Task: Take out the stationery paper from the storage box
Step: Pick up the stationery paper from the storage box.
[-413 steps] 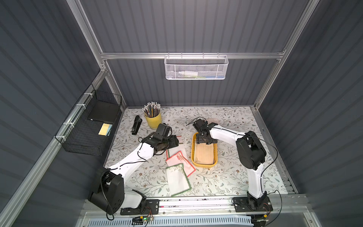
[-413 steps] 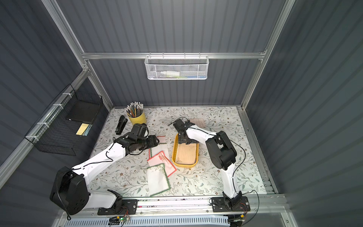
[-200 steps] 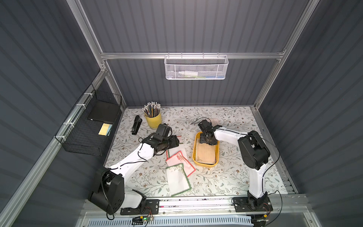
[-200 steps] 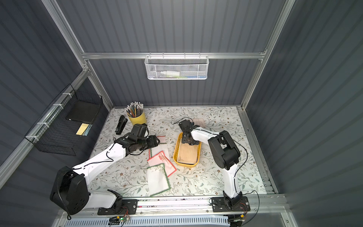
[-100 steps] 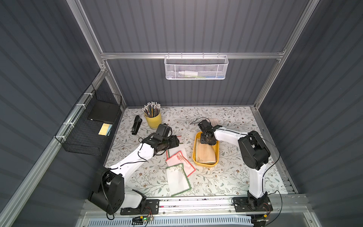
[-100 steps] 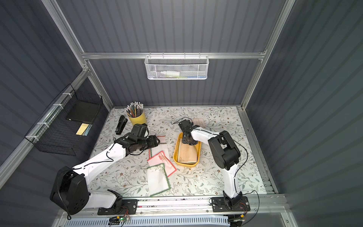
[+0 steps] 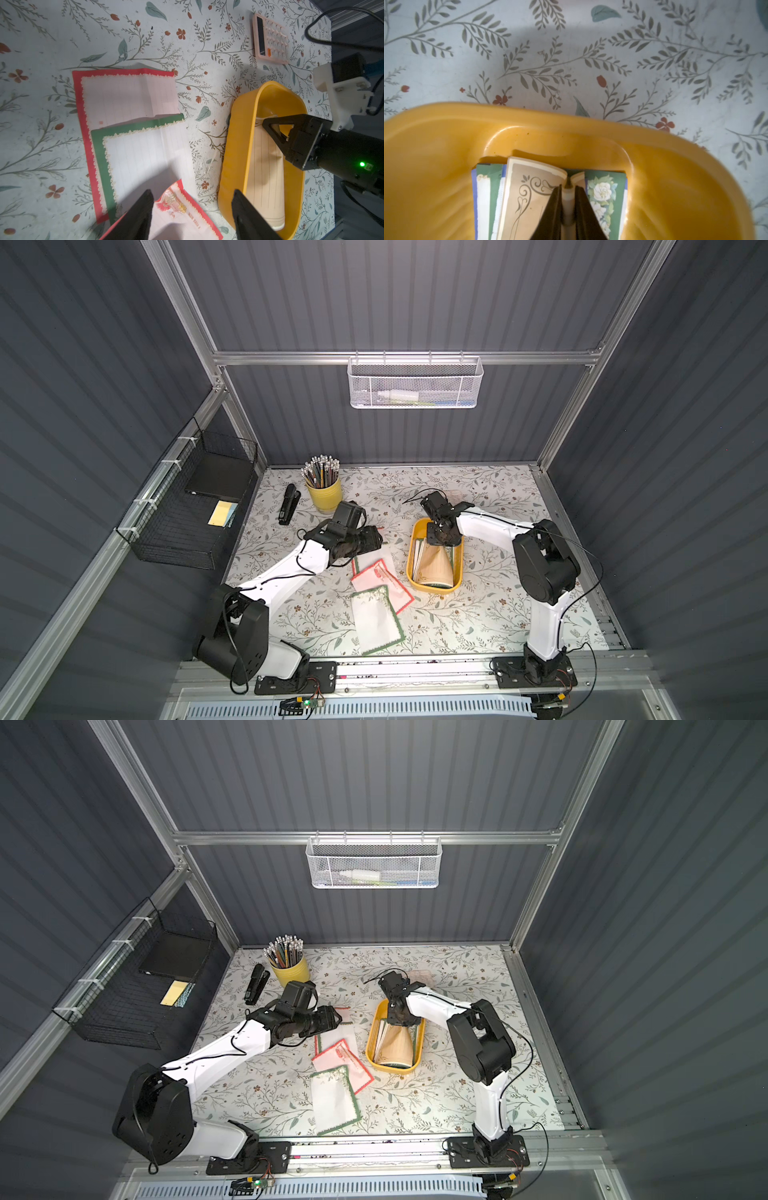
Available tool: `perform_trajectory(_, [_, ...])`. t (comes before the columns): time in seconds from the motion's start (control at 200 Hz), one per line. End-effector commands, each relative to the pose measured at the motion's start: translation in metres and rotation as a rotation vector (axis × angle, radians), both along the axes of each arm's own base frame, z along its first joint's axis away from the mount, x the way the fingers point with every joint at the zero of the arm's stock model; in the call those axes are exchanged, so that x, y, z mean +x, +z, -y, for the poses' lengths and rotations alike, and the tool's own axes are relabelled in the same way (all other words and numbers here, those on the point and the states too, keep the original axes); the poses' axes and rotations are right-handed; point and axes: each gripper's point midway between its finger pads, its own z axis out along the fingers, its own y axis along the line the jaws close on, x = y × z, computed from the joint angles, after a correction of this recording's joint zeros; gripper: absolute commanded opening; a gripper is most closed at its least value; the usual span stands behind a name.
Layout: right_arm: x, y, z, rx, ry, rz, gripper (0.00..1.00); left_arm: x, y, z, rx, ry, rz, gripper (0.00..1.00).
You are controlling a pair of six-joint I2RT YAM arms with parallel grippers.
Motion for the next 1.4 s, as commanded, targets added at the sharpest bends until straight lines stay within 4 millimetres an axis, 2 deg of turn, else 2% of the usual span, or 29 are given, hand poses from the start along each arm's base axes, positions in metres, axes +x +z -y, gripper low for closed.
perform_trajectory(0.0, [-0.004,0.012,0.005,-0.025,0.008,0.006,0.16,0.011,0.015,0.009,-0.04,-0.011,0.036,0.63])
perform_trajectory(0.195, [-0.002,0.025,0.011,-0.039,0.004,0.038,0.17,0.014,0.023,0.017,-0.08,-0.037,0.05,0.63])
perform_trajectory(0.305, [0.0,0.033,0.016,-0.031,-0.001,0.063,0.17,0.014,0.031,0.03,-0.145,-0.084,0.063,0.63])
perform_trajectory(0.41, [0.002,0.035,0.021,-0.03,-0.007,0.072,0.18,0.011,0.042,0.051,-0.249,-0.166,0.069,0.63])
perform_trajectory(0.475, [0.004,0.035,0.023,-0.025,-0.011,0.078,0.23,0.01,0.043,0.06,-0.291,-0.202,0.062,0.63])
perform_trajectory(0.56, [0.004,0.036,0.024,-0.016,-0.017,0.085,0.24,0.009,0.043,0.065,-0.319,-0.225,0.054,0.63])
perform_trajectory(0.735, [0.01,0.049,0.027,0.042,-0.041,0.14,0.08,0.002,0.041,0.08,-0.402,-0.296,0.026,0.64])
perform_trajectory(0.835, [0.014,0.055,0.028,0.063,-0.046,0.149,0.0,-0.002,0.031,0.082,-0.41,-0.307,-0.008,0.64])
perform_trajectory(0.975, [0.017,0.057,0.026,0.072,-0.039,0.151,0.0,-0.005,0.02,0.079,-0.392,-0.298,-0.031,0.64])
perform_trajectory(1.071, [0.017,0.06,0.026,0.073,-0.041,0.151,0.0,-0.004,0.021,0.079,-0.393,-0.297,-0.029,0.64])
perform_trajectory(1.236, [0.022,0.082,0.023,0.098,-0.033,0.196,0.0,-0.004,0.021,0.082,-0.406,-0.314,-0.026,0.64])
perform_trajectory(1.396, [0.03,0.119,0.024,0.134,-0.03,0.258,0.0,-0.01,0.023,0.094,-0.467,-0.408,-0.016,0.64])
